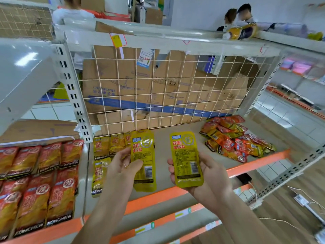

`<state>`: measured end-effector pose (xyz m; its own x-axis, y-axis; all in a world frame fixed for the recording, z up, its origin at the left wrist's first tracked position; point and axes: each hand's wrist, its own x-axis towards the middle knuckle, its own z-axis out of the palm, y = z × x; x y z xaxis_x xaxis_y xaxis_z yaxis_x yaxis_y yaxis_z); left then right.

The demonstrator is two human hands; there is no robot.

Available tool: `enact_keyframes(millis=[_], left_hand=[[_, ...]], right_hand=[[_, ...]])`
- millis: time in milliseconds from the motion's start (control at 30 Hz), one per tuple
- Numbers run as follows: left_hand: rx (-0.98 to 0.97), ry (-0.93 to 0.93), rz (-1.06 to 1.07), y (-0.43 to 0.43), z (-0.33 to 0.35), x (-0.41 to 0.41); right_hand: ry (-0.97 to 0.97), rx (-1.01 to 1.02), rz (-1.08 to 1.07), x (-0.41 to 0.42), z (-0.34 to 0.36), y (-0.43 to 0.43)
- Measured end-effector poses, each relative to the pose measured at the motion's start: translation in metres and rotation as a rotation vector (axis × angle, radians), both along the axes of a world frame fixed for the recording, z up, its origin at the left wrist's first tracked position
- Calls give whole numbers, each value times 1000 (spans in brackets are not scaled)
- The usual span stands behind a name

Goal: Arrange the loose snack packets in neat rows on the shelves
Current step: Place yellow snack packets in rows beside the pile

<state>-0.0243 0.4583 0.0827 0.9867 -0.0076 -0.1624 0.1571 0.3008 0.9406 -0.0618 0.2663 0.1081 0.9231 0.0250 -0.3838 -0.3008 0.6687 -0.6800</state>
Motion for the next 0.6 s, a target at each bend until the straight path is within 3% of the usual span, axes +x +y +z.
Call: enact_keyframes(millis=[267, 600], left_hand=[[12, 52, -48, -34, -11, 20], [-196, 129, 34, -73, -1, 29]], right_hand=[[52, 89, 110, 48, -23, -27], [43, 169, 320, 98, -20, -69]])
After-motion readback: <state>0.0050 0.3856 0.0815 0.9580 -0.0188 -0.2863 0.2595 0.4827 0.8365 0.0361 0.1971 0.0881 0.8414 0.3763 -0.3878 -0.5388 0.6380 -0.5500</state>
